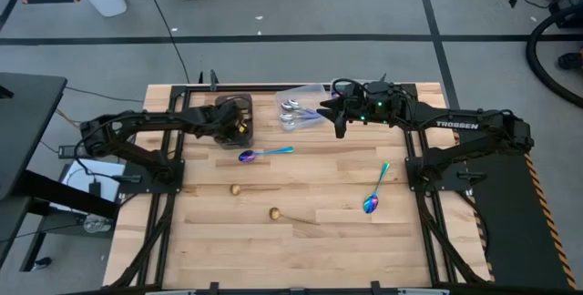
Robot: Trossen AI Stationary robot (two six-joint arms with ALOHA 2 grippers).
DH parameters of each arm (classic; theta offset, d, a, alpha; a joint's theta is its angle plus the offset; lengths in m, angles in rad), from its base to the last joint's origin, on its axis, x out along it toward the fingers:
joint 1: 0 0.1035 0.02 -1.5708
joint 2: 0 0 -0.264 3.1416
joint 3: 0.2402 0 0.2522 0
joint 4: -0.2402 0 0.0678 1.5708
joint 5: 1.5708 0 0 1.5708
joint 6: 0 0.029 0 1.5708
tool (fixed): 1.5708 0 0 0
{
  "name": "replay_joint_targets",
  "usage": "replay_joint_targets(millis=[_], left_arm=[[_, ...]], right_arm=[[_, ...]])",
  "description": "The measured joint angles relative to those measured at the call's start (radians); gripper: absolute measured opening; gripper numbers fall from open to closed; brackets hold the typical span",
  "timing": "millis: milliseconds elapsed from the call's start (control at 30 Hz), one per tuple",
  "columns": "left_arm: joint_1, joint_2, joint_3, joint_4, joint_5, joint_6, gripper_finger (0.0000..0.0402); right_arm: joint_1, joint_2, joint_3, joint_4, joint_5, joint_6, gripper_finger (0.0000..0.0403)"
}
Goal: Sort silverware by color (type)
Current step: Put the gold spoon into the black bin
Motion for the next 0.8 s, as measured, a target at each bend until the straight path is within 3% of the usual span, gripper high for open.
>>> replay_joint_targets(millis=[400, 800], left_arm=[[-0.032, -0.101, 0.058, 0.024, 0.005, 0.059, 0.0097], [-0.230, -0.117, 0.096, 0.261, 0.031, 0.081, 0.0098]], right_arm=[[-0.002, 0.000, 0.000, -0.003, -0.026, -0.001, 0.0148], [-0.003, 0.002, 0.000, -0.024, -0.063, -0.073, 0.0148]])
